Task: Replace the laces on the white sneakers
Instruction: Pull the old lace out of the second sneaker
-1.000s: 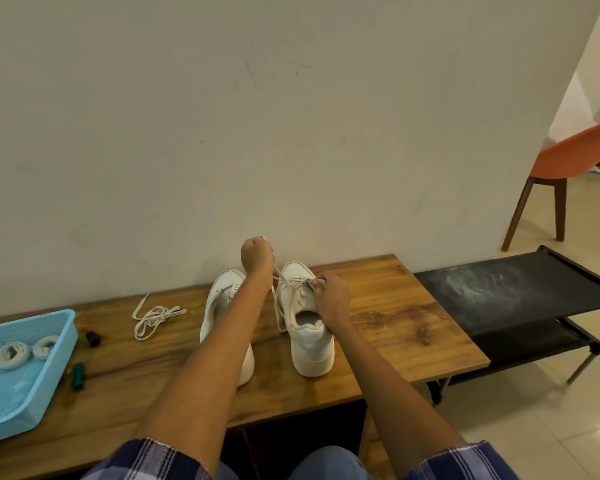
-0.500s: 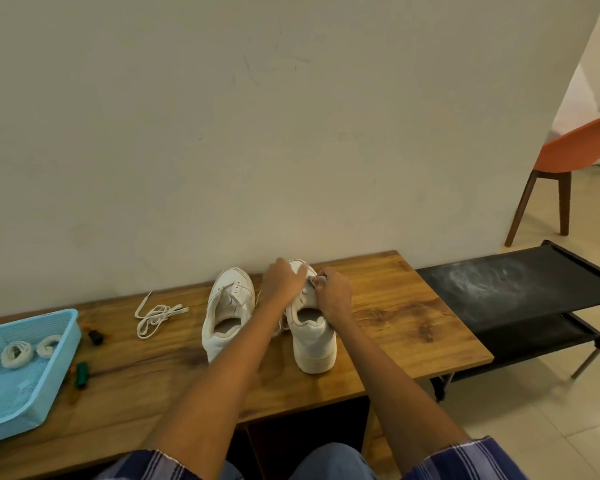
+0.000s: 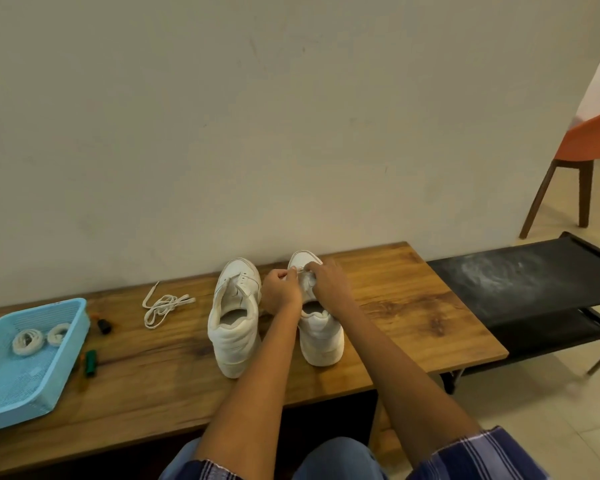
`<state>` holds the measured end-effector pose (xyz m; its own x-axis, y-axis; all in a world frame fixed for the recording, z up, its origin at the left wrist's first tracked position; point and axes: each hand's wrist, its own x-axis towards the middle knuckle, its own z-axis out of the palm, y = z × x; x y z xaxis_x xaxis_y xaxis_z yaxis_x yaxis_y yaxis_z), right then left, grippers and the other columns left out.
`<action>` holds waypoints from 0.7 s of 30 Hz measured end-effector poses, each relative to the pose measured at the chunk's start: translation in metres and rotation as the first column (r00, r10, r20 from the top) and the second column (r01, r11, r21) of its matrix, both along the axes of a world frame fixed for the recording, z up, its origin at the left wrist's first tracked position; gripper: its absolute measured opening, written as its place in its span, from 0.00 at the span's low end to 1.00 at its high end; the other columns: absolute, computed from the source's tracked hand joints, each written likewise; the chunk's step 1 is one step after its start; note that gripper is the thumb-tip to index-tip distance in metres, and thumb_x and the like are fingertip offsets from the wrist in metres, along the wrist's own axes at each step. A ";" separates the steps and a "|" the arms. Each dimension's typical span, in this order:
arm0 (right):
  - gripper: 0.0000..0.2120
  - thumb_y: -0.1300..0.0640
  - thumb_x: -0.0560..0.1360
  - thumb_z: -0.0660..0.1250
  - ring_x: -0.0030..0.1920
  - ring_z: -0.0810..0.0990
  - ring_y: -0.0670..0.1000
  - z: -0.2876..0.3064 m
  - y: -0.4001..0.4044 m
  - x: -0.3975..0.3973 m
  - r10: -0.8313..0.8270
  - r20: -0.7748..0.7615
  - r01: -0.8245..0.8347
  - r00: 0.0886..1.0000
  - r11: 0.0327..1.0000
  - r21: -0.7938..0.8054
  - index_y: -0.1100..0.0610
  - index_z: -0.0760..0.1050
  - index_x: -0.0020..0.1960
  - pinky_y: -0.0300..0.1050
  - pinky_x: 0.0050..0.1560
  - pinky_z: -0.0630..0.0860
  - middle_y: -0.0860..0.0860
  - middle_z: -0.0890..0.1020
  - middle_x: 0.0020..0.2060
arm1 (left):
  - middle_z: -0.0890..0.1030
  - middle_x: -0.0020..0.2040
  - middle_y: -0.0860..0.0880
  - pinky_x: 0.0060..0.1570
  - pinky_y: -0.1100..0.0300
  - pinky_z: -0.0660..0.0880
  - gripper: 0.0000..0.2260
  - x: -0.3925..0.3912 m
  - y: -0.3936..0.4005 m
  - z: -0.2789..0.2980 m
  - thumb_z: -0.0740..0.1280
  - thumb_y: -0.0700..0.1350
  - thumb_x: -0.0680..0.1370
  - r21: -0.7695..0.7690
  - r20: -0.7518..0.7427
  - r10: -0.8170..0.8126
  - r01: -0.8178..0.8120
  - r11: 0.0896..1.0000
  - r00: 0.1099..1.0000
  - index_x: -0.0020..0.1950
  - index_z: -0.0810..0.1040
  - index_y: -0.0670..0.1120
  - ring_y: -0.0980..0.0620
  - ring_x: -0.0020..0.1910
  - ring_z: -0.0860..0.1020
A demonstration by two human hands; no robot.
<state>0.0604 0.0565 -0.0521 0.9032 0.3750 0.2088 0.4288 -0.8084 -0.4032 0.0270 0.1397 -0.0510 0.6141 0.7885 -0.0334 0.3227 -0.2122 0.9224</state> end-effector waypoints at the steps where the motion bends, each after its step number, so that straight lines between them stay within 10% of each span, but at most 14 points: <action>1: 0.20 0.65 0.77 0.56 0.59 0.70 0.57 0.000 0.000 0.001 0.030 0.001 -0.030 1.000 0.999 -0.023 0.53 0.71 0.66 0.45 0.51 0.70 0.57 0.71 0.58 | 0.82 0.49 0.47 0.42 0.60 0.68 0.11 0.000 0.000 -0.001 0.65 0.50 0.77 -0.018 0.002 -0.001 0.001 1.000 1.000 0.50 0.81 0.44 0.49 0.46 0.77; 10: 0.11 0.57 0.78 0.60 0.57 0.69 0.57 -0.007 -0.005 0.003 -0.133 0.127 0.103 0.983 0.970 0.222 0.61 0.74 0.56 0.43 0.53 0.65 0.59 0.72 0.55 | 0.82 0.49 0.49 0.42 0.60 0.67 0.11 -0.004 -0.003 0.000 0.63 0.50 0.78 0.012 -0.006 0.017 -0.017 1.000 1.000 0.50 0.81 0.46 0.48 0.47 0.78; 17: 0.16 0.50 0.79 0.59 0.63 0.68 0.57 -0.008 0.000 0.009 0.079 0.043 -0.080 0.996 0.996 0.029 0.57 0.76 0.61 0.45 0.57 0.66 0.57 0.73 0.59 | 0.83 0.49 0.48 0.42 0.59 0.70 0.11 -0.001 -0.003 -0.001 0.63 0.49 0.78 0.082 -0.016 0.005 -0.004 0.997 1.000 0.51 0.82 0.47 0.47 0.47 0.78; 21: 0.13 0.56 0.81 0.56 0.54 0.71 0.55 -0.007 -0.004 0.003 -0.156 0.149 0.105 0.976 0.947 0.305 0.62 0.76 0.55 0.41 0.48 0.66 0.58 0.75 0.53 | 0.83 0.49 0.48 0.40 0.60 0.68 0.11 -0.001 -0.003 -0.002 0.63 0.49 0.78 0.094 -0.018 0.006 -0.005 0.996 1.000 0.52 0.82 0.46 0.48 0.47 0.78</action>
<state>0.0634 0.0529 -0.0588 0.8817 0.1553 0.4456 0.4103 -0.7185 -0.5616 0.0258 0.1369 -0.0525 0.6097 0.7921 0.0296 0.3408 -0.2957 0.8924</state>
